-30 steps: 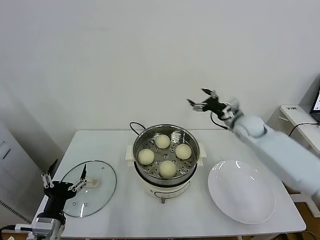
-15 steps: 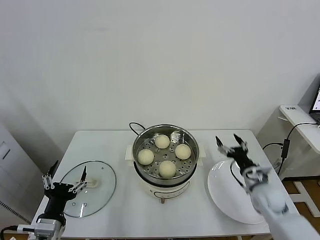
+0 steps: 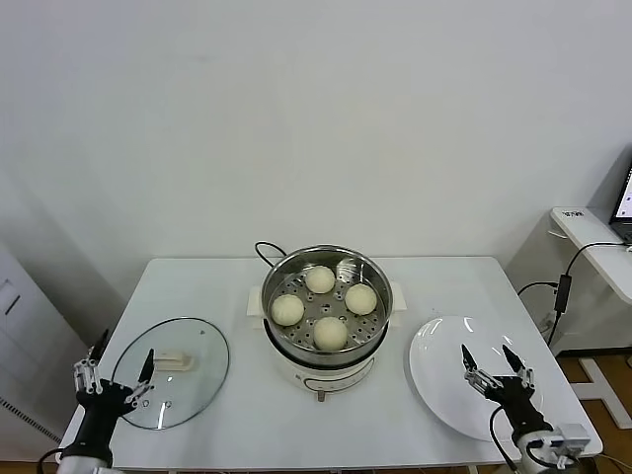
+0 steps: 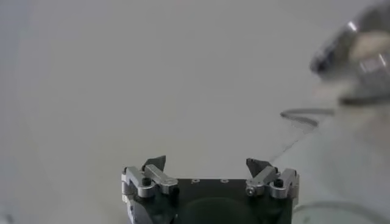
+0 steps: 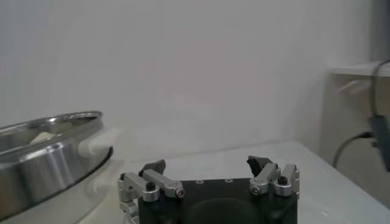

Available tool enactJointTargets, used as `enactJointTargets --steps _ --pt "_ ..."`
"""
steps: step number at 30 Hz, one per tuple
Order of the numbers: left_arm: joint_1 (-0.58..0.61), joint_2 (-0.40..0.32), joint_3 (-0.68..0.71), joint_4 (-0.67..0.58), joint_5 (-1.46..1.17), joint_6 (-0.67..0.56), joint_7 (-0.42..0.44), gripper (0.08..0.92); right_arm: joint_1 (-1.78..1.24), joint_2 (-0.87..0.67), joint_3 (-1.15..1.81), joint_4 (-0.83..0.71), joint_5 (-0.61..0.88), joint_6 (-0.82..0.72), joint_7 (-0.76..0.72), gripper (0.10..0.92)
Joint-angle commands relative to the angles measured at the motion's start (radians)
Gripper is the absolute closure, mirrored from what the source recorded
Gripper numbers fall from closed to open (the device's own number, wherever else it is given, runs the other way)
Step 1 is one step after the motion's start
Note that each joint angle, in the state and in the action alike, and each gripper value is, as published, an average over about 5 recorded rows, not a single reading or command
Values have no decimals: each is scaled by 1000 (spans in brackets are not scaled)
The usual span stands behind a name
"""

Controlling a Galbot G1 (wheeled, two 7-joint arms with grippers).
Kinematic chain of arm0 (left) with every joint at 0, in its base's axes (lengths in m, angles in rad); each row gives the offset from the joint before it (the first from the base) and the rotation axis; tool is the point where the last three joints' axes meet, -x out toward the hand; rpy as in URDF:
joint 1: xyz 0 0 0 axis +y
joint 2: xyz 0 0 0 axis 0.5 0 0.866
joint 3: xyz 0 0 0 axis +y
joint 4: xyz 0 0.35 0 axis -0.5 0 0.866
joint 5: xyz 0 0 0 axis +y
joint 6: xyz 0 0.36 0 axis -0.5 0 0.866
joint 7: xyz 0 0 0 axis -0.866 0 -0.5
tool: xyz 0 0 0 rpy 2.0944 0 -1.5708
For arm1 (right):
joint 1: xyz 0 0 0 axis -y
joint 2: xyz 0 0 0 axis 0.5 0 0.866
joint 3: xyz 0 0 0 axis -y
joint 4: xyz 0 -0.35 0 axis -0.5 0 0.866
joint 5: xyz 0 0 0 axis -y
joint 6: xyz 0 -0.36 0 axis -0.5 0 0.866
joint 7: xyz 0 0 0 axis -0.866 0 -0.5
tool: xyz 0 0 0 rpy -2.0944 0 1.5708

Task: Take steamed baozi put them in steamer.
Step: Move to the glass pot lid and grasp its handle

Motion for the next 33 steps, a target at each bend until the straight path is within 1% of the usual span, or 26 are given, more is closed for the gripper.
enactJointTargets --steps 1,7,11,18,25,33 --pt "-35 29 -38 228 700 -283 -240 177 -94 64 73 65 -34 11 -1 203" --pt "-85 33 -8 311 808 -252 -222 177 -110 68 86 71 -31 17 -7 203" --pt "-122 34 -4 367 834 -219 -221 177 -115 83 100 67 -35 33 -14 203" --pt "-224 26 -2 436 867 -164 -230 177 -117 117 99 62 -45 47 -18 203" --pt "-330 44 3 499 896 -121 -228 177 -142 122 122 75 -43 51 -26 203" --pt "-386 70 11 555 897 -96 -225 177 -167 141 142 79 -45 57 -37 203"
